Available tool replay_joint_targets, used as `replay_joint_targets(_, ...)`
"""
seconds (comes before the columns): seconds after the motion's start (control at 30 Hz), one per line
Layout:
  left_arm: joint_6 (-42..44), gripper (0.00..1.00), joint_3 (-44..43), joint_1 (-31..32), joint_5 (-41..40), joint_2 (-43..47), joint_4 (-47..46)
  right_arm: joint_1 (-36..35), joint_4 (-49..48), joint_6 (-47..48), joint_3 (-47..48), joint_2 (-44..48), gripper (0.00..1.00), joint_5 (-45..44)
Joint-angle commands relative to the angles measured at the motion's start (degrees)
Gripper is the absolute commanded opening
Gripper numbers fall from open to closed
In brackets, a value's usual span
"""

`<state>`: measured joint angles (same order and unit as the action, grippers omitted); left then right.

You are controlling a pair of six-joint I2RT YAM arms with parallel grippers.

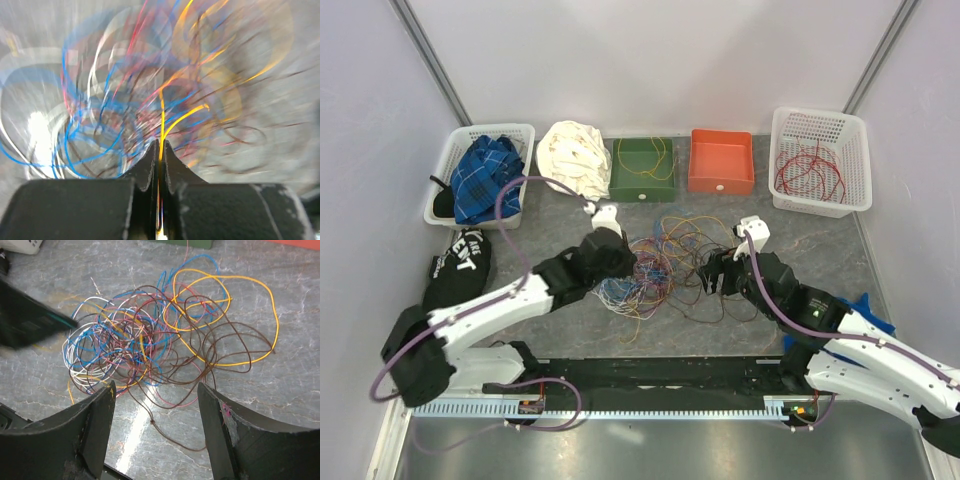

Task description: Untangle the cables

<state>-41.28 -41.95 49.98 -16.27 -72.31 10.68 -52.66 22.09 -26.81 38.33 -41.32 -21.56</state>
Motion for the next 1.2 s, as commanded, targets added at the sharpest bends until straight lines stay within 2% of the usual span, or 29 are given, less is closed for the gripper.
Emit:
replay_joint_targets(0.0, 8.8, 0.02, -8.9, 0.2, -6.3, 12.7, 2.6, -0.2, -0.3, 2.1, 5.0, 0.2, 0.74, -1.8)
replay_joint_targets(0.17, 14.2, 0.02, -17.7, 0.2, -6.5, 15.9, 6.6, -0.1, -2.5, 5.2, 9.6, -1.1, 0.74, -0.3)
replay_joint_targets(0.47, 15.5, 0.02, -22.0, 0.2, -3.2, 14.3, 7.4, -0.2, -17.2, 7.8, 10.3, -6.0, 0.71, 13.3)
replay_joint_targets(0.63, 16.1, 0.02, -24.0, 0.2, -2.4, 13.7, 8.2, -0.2, -24.5, 9.3, 8.0, -11.7, 0.69, 13.3)
replay_joint_targets(0.87, 16.2, 0.02, -25.0, 0.1, -2.2, 13.7, 8.8, -0.2, -28.6, 10.4, 8.1, -20.0, 0.66, 7.9)
replay_joint_targets(0.97, 16.0, 0.02, -24.8, 0.2, -1.8, 13.9, 9.0, -0.2, -30.3, 10.3, 8.3, -22.6, 0.62, 7.1)
replay_joint_targets(1.07, 15.9, 0.02, -24.6, 0.2, -1.7, 14.0, 9.1, -0.2, -32.4, 10.0, 8.3, -24.7, 0.52, 7.5)
replay_joint_targets(1.17, 15.5, 0.02, -24.1, 0.2, -1.7, 14.4, 9.2, -0.2, -33.9, 8.9, 8.5, -25.7, 0.30, 7.7)
